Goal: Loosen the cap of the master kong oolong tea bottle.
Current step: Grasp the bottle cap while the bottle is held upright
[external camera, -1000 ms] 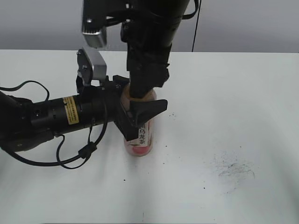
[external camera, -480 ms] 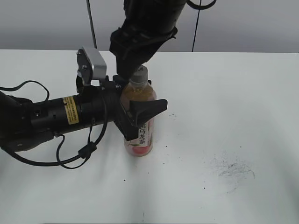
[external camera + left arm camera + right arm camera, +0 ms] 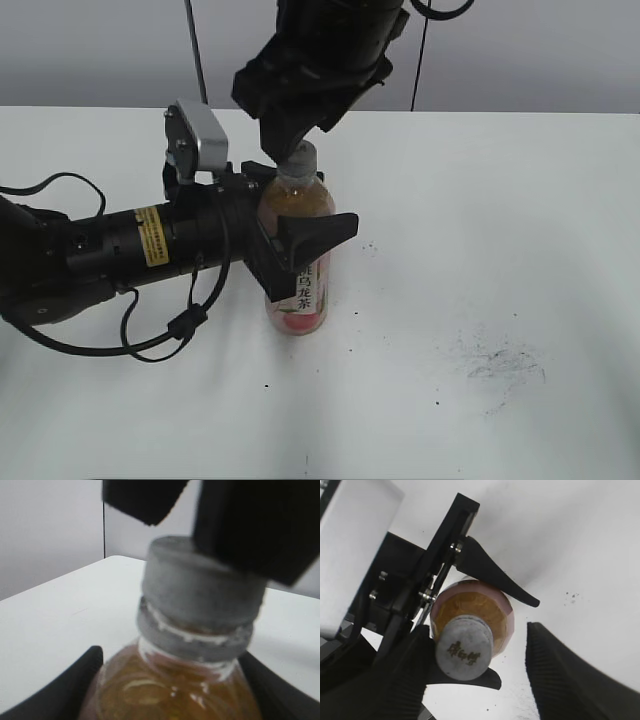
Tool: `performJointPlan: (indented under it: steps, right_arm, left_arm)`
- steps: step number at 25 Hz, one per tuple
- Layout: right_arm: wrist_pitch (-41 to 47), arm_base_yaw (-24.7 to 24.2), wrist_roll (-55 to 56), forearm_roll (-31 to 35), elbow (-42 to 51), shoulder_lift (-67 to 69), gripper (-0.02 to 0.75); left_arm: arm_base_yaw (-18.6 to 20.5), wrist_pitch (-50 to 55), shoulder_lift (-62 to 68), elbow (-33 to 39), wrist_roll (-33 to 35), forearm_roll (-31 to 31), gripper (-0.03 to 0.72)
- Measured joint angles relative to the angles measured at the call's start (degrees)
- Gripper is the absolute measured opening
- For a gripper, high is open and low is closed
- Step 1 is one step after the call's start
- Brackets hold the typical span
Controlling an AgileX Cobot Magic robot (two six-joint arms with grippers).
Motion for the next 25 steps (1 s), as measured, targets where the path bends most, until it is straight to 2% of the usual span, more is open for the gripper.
performJointPlan:
  steps: [10,12,15,16,20,25]
  right_arm:
    - [0.0,0.0,0.2,1.1,2.1,0.1,0.442]
    - [0.0,0.0,0.2,1.2,2.1,0.1,0.403]
    - [0.0,0.0,-0.1,1.3,2.1,0.1,0.275]
    - [0.0,0.0,-0.6,1.3,2.1,0.1,0.268]
    - [0.0,0.0,-4.7,1.3,2.1,0.1,0.268]
    - [0.0,0.0,-17.2,1.3,2.1,0.1,0.268]
  left_arm:
    - [0.0,0.0,0.0,0.0,0.0,0.0,0.447]
    - [0.0,0.0,0.0,0.0,0.0,0.0,0.447]
    - [0.0,0.0,0.0,0.0,-0.1,0.0,0.447]
    - [0.0,0.0,0.0,0.0,-0.1,-0.1,0.447]
    - [0.0,0.1,0.0,0.0,-0.1,-0.1,0.447]
    - [0.0,0.1,0.0,0.0,-0.2,-0.1,0.447]
